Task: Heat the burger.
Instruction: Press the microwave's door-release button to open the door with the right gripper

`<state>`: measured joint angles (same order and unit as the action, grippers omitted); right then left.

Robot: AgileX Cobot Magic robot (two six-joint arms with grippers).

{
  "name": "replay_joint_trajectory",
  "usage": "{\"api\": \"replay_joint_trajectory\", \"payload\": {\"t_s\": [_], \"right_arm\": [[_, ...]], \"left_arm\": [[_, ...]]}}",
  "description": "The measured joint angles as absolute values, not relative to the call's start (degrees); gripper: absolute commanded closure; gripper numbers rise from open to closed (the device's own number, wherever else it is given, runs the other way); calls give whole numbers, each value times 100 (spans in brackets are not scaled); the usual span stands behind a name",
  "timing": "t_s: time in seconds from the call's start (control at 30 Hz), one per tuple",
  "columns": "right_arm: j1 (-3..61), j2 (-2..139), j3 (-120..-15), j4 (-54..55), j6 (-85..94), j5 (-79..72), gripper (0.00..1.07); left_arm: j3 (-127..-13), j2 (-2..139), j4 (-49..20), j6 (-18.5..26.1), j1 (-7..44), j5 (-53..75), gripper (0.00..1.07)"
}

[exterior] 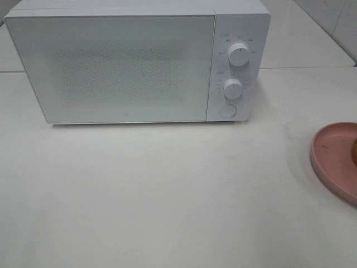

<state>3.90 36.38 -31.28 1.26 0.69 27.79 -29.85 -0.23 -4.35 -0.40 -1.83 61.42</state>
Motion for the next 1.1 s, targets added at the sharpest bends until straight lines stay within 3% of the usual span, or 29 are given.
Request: {"api": "replay_joint_trajectory", "payload": {"t_s": [0.73,0.93,1.1], "right_arm": [[390,5592,-3128,143,69,561,32],[395,5953,-2899,510,92,-619,32],[934,6291,-2538,1037,521,-1507,32]], "left_arm": [[-2985,-23,-435,-40,-183,6142,7],[-2985,-23,-435,-40,-183,6142,7],[-2985,-23,-435,-40,-183,6142,7]]}}
